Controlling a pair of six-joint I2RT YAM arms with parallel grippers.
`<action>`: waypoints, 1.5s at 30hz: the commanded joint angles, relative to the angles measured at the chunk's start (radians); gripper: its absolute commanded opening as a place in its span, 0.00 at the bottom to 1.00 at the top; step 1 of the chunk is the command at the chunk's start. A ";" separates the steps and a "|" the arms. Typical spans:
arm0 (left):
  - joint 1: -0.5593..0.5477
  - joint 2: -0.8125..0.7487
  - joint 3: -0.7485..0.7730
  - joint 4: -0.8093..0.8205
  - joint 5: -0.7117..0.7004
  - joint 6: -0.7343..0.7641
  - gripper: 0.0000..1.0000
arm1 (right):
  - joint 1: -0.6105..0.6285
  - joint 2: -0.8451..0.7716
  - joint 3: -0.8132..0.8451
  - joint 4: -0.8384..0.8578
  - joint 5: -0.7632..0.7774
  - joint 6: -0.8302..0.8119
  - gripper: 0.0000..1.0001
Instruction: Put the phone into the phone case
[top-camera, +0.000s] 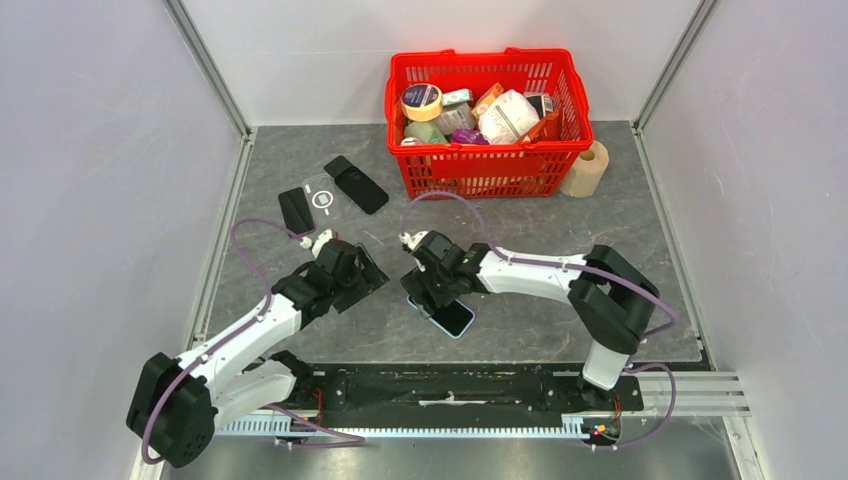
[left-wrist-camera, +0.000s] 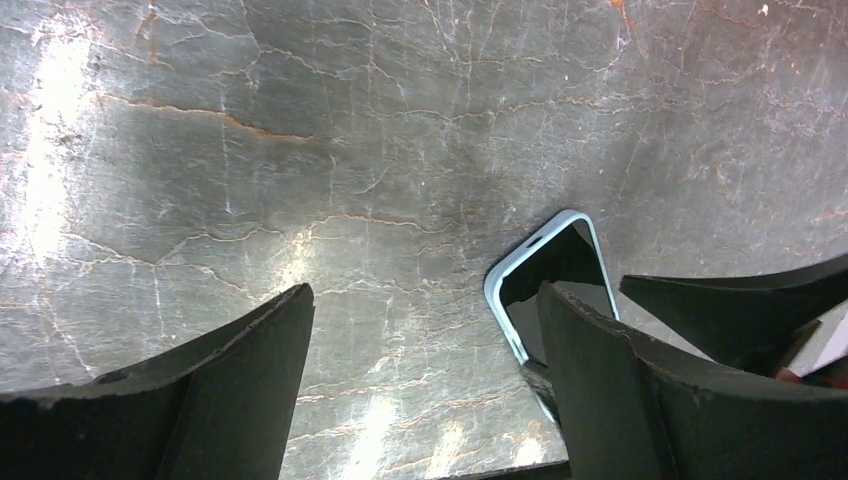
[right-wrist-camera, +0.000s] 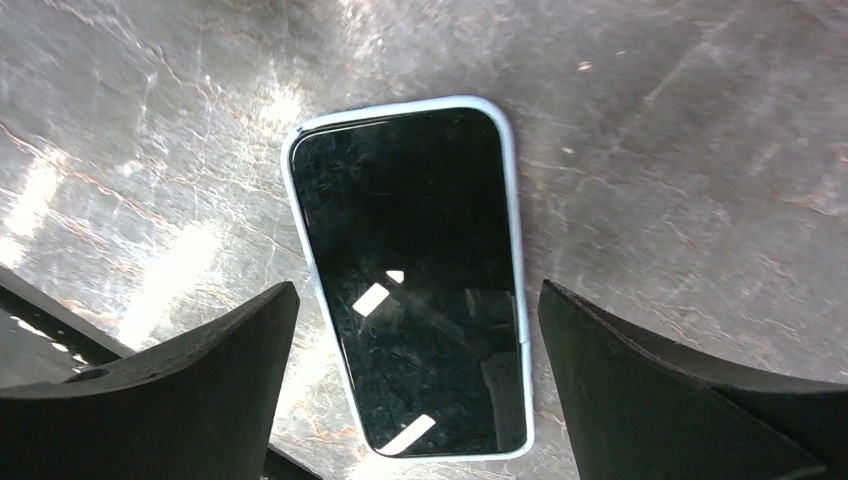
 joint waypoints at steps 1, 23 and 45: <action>0.012 -0.023 -0.013 0.011 0.029 0.032 0.89 | 0.040 0.067 0.061 -0.056 0.026 -0.059 0.97; -0.173 0.009 -0.045 0.170 0.137 0.076 0.67 | -0.093 0.088 0.056 -0.006 -0.121 0.328 0.39; -0.318 0.258 -0.143 0.532 0.165 -0.166 0.47 | -0.138 0.105 -0.009 0.129 -0.217 0.555 0.32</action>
